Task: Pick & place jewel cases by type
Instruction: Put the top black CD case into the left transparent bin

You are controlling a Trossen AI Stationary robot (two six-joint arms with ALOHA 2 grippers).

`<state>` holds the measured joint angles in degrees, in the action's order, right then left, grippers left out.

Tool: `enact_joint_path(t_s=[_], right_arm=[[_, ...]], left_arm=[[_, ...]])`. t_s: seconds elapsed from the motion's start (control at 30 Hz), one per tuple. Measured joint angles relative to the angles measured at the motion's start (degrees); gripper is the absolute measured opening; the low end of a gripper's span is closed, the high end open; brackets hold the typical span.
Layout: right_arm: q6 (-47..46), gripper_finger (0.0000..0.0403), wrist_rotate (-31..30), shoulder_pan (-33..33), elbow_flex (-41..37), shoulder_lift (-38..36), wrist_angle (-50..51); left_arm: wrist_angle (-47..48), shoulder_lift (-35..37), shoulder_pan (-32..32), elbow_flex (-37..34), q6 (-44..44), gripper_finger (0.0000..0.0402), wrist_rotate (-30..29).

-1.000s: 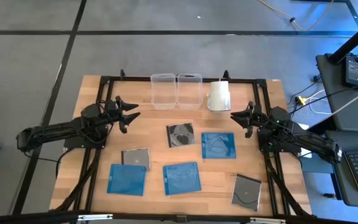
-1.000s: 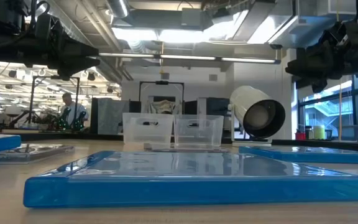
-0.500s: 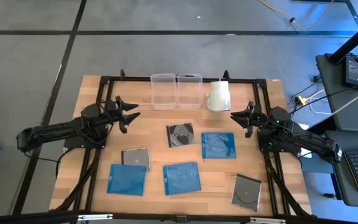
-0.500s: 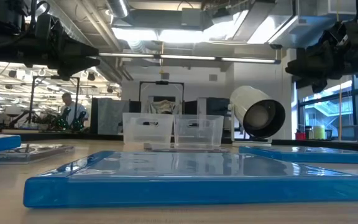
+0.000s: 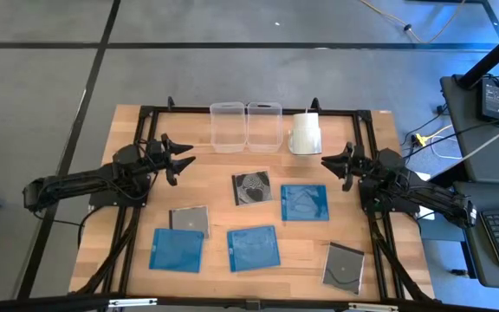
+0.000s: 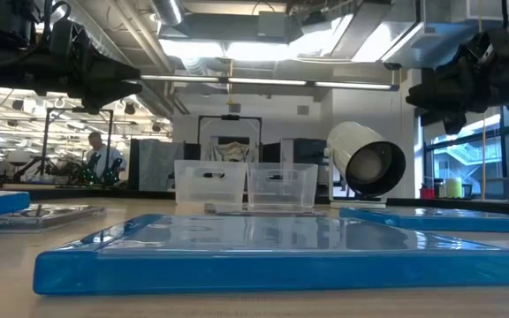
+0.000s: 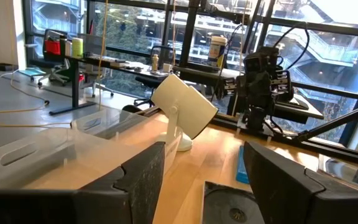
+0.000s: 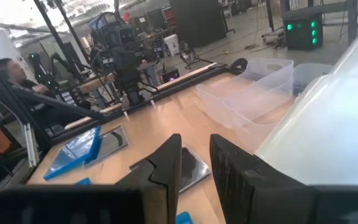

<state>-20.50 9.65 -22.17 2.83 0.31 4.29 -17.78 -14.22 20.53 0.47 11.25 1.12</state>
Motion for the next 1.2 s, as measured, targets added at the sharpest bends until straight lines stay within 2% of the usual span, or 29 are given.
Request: enact_joint_path(t_s=[0.2,1.2], right_arm=[[-3.3,0.0089,0.1,0.0,0.0,0.0,0.0],[-4.8,0.0089,-0.5,0.0,0.0,0.0,0.0]], left_arm=[[0.0,0.0,0.0,0.0,0.0,0.0216,0.0],[-0.5,0.0,0.0,0.0,0.0,0.0214,0.0]])
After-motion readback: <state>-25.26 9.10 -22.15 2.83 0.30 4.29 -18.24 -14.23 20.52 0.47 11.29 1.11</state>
